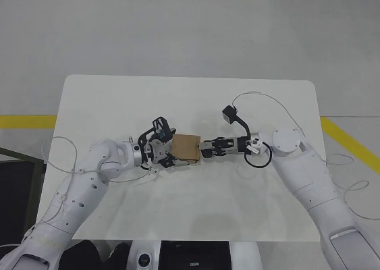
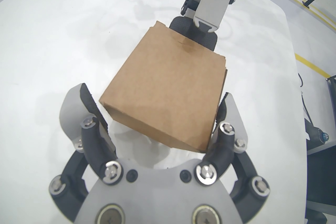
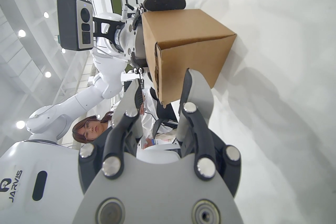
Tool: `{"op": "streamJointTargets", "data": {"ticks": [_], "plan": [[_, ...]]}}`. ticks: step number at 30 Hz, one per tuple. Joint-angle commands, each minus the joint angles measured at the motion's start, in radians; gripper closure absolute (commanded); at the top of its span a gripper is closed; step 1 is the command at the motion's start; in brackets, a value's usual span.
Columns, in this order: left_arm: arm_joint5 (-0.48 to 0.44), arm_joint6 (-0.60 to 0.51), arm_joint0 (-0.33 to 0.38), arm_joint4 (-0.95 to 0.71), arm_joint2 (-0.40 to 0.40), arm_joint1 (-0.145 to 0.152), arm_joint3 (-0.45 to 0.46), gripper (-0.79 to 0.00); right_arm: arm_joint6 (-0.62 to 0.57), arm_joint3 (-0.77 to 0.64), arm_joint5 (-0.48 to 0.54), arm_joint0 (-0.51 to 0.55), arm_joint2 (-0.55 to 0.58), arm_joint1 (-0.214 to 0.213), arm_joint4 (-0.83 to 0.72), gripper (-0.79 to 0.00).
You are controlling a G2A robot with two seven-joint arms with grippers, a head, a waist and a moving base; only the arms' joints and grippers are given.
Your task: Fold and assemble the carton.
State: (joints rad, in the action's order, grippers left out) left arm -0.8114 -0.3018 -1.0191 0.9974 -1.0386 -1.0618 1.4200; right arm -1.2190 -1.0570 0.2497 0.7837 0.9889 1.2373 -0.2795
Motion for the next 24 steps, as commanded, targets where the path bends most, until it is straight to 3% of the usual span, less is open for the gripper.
{"op": "streamJointTargets", "data": {"ticks": [1, 2, 3, 11, 24], "plan": [[0.0, 0.0, 0.0, 0.0, 0.0, 0.0, 0.0, -0.785, -0.001, -0.015, -0.006, 0.009, 0.012, -0.006, 0.005, -0.16], [0.0, 0.0, 0.0, 0.0, 0.0, 0.0, 0.0, -0.785, 0.0, -0.021, -0.007, 0.013, 0.019, -0.009, 0.008, -0.04], [0.0, 0.0, 0.0, 0.0, 0.0, 0.0, 0.001, -0.785, 0.0, -0.027, -0.01, 0.018, 0.024, -0.011, 0.012, 0.0], [0.001, -0.001, -0.001, 0.0, -0.001, 0.0, 0.002, -0.785, 0.017, -0.05, -0.032, 0.036, 0.028, -0.02, 0.04, 0.0], [0.0, -0.002, 0.0, -0.002, 0.002, -0.001, 0.003, -0.785, 0.024, -0.015, -0.027, -0.015, -0.053, 0.008, 0.032, 0.0]]}}
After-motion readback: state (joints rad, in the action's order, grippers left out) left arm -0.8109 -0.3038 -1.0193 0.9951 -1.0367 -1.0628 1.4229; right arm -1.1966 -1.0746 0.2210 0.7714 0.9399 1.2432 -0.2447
